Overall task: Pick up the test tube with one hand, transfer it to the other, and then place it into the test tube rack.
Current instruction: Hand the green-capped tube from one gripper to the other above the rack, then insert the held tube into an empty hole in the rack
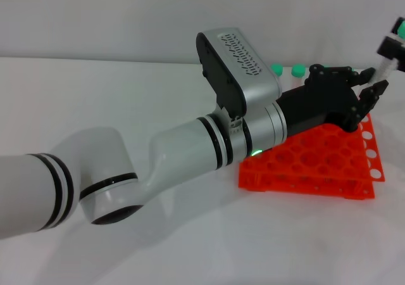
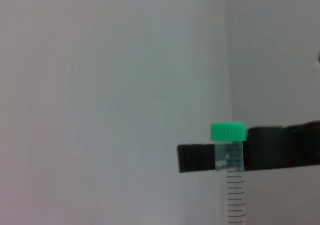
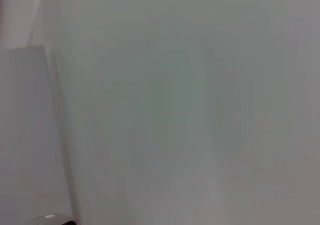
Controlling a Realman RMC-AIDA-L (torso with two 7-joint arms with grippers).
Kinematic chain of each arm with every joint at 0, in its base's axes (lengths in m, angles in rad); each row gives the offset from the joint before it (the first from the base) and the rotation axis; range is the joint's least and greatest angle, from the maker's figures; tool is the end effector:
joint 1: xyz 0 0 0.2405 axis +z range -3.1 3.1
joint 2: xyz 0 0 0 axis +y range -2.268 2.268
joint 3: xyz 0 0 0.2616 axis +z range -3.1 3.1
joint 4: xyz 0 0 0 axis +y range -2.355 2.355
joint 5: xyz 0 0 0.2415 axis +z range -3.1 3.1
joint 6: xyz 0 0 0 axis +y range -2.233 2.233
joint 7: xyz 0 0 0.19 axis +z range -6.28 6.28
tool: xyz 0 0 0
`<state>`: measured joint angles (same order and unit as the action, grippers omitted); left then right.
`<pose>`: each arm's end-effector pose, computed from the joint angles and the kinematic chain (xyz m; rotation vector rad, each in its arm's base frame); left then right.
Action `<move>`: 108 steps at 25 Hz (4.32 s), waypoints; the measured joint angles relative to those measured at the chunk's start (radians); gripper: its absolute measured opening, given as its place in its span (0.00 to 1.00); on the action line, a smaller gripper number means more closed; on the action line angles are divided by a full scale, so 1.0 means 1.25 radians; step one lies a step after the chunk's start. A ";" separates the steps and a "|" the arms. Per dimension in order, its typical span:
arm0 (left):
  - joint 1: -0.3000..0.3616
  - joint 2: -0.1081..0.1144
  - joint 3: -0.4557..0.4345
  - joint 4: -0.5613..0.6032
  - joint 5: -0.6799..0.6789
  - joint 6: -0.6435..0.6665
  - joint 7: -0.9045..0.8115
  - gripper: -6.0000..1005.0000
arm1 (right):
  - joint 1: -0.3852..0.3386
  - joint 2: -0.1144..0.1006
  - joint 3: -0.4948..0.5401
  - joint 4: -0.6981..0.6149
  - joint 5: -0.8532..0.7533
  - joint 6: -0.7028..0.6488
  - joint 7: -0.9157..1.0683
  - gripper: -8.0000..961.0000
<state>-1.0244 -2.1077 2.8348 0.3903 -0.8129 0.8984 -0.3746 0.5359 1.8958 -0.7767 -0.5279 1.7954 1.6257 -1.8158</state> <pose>-0.0504 0.4155 -0.2052 -2.5005 -0.1373 -0.9901 0.2307 0.4151 0.0805 -2.3340 0.4219 1.2478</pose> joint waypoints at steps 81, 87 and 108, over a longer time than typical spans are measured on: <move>0.543 0.009 -0.334 -0.037 -0.156 0.209 0.174 0.89 | 0.230 0.106 -0.052 0.313 0.065 -0.409 -0.393 0.22; 0.535 0.009 -0.334 -0.037 -0.156 0.203 0.173 0.89 | 0.235 0.106 -0.051 0.317 0.064 -0.435 -0.404 0.22; 0.520 0.011 -0.334 -0.044 -0.160 0.199 0.165 0.89 | 0.261 0.106 -0.052 0.374 0.062 -0.509 -0.447 0.22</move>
<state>-0.3742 -2.0942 2.4175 0.3358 -1.0134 1.1473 -0.1688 0.8619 2.0278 -0.8419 -0.0601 1.8729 0.9898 -2.3742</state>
